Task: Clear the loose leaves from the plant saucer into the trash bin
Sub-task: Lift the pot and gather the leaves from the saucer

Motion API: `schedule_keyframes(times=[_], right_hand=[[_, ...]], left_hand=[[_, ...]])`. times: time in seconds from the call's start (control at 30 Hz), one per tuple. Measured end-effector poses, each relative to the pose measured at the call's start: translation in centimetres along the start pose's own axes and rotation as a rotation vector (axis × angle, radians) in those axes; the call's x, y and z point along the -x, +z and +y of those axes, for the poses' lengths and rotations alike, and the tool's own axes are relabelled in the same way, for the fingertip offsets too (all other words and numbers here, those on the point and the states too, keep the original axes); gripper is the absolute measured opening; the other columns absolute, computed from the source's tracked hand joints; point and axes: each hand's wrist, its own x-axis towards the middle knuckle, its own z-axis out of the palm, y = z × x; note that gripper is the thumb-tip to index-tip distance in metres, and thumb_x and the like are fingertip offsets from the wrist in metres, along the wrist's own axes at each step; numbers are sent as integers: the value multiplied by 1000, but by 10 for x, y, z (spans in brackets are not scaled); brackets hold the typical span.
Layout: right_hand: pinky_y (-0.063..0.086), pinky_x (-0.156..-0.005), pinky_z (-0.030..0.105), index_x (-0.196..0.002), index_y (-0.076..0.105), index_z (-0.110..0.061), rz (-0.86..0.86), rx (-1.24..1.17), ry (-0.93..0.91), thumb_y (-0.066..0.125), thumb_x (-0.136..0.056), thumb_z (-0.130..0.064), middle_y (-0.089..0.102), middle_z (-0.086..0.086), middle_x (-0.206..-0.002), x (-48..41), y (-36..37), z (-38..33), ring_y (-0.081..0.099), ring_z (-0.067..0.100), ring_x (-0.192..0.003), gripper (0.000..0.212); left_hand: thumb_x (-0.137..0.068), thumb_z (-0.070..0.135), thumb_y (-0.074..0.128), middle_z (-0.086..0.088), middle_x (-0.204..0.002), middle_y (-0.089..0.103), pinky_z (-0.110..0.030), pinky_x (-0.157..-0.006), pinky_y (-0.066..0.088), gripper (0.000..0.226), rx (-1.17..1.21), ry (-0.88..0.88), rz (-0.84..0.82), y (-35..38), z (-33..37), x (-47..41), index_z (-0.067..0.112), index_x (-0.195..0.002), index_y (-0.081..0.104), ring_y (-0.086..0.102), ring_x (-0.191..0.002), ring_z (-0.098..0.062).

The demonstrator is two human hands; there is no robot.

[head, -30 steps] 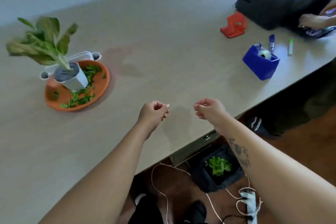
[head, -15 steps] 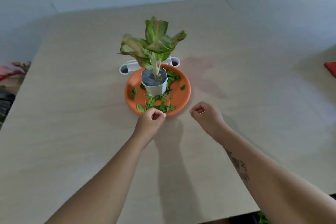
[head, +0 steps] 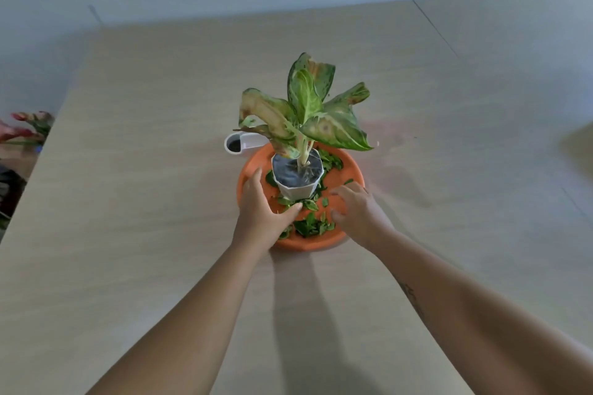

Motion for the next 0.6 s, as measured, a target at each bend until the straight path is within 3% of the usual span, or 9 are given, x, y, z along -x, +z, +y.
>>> schedule_keyframes(times=[0.1, 0.2, 0.33, 0.6], right_hand=[[46, -96, 44, -137, 47, -21, -24, 83, -23, 64, -81, -23, 45, 3, -139, -18, 1, 6, 37, 25, -132, 58], [46, -96, 44, -139, 42, -21, -33, 158, -29, 61, -83, -26, 42, 2, -142, -32, 1, 8, 37, 25, -132, 59], [44, -100, 44, -140, 40, -23, -58, 151, -16, 59, -86, -25, 39, 2, -146, -46, 1, 11, 34, 26, -135, 58], [40, -105, 45, -140, 41, -24, -47, 121, -77, 58, -84, -24, 39, 4, -145, -79, 4, 9, 33, 26, -136, 58]], left_hand=[[-56, 55, 85, 5, -153, 29, -26, -112, 29, 119, -67, -7, -80, 8, 0, -26, 24, -149, 18, 29, -140, -12], [-44, 70, 80, 4, -143, 41, -41, -108, 42, 123, -88, -28, -127, 15, 0, -47, 27, -144, 24, 41, -132, -16], [-52, 58, 85, 5, -138, 39, -35, -110, 35, 110, -126, 71, -145, 19, 7, -63, 27, -141, 27, 36, -131, -16], [-43, 70, 82, 10, -122, 46, -36, -101, 46, 104, -116, 36, -97, 13, 4, -80, 28, -129, 39, 47, -118, -11]])
